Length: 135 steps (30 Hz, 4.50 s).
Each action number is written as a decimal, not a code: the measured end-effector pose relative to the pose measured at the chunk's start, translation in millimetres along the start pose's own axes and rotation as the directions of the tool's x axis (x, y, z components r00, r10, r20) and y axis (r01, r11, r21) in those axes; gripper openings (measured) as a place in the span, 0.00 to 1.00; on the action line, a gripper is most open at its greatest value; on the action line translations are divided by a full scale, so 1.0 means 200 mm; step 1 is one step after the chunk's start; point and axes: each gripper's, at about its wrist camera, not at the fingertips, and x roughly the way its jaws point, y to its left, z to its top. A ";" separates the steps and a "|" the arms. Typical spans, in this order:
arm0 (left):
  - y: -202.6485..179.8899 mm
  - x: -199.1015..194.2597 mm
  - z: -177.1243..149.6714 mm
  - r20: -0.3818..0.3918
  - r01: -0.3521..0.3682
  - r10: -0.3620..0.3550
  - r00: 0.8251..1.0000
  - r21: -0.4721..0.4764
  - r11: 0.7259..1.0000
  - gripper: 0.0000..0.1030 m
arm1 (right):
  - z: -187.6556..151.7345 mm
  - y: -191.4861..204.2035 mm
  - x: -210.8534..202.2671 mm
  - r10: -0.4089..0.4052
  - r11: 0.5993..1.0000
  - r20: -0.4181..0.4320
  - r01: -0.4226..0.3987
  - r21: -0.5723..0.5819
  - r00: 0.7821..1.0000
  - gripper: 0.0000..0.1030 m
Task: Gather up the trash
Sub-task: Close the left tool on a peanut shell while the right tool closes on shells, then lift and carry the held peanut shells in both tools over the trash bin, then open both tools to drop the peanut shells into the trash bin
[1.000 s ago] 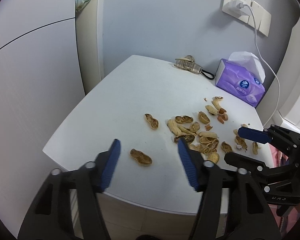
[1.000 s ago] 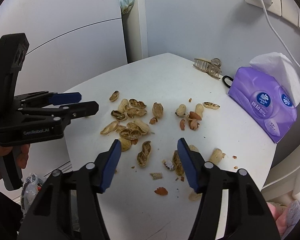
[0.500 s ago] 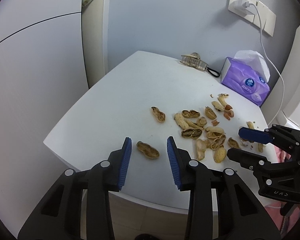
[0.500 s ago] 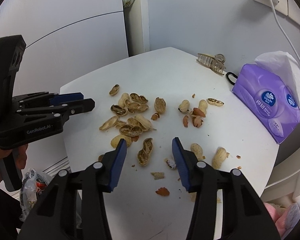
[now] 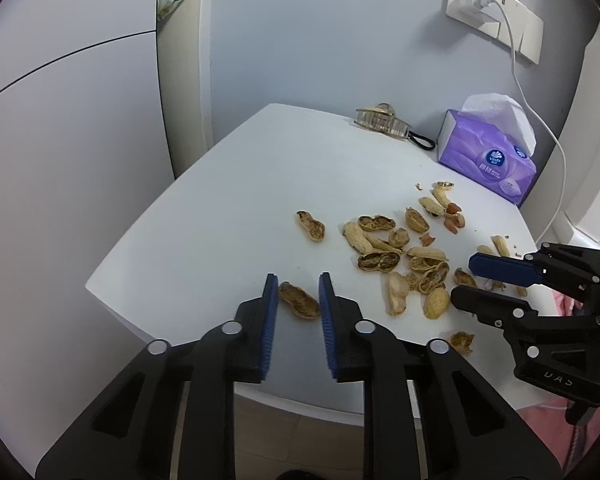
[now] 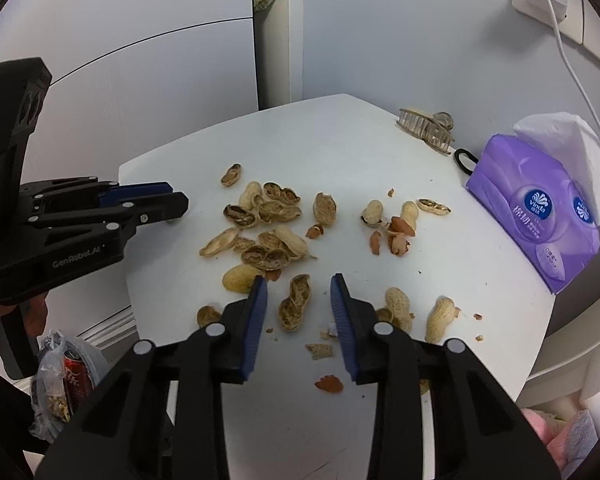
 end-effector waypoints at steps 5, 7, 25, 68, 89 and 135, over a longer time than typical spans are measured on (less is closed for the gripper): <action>0.00 0.00 0.00 0.002 -0.003 0.003 1.000 0.003 1.000 0.16 | 0.00 0.01 0.00 0.009 1.000 0.004 -0.009 -0.005 1.000 0.17; 0.00 0.00 0.00 0.002 -0.002 0.002 1.000 0.003 1.000 0.10 | -0.01 0.01 0.00 0.008 1.000 0.005 -0.008 -0.009 1.000 0.16; -0.01 -0.09 0.03 0.033 0.005 -0.005 0.999 0.007 1.000 0.10 | 0.00 0.01 -0.08 0.032 0.999 0.037 -0.033 0.037 0.999 0.16; 0.58 -1.18 -1.01 -0.040 -0.290 0.292 0.956 -0.298 0.909 0.09 | -0.31 1.46 -0.29 0.431 0.880 -0.105 -0.443 -0.171 0.896 0.16; 0.74 -1.01 -1.63 -0.243 -0.300 0.207 0.948 -0.450 0.841 0.09 | -0.67 1.74 0.18 0.398 0.854 -0.413 -0.496 -0.159 0.819 0.16; 0.93 -0.89 -1.93 -0.442 -0.493 0.276 0.853 -0.512 0.704 0.90 | -0.82 1.74 0.32 0.252 0.916 -0.383 -0.347 -0.201 0.889 0.87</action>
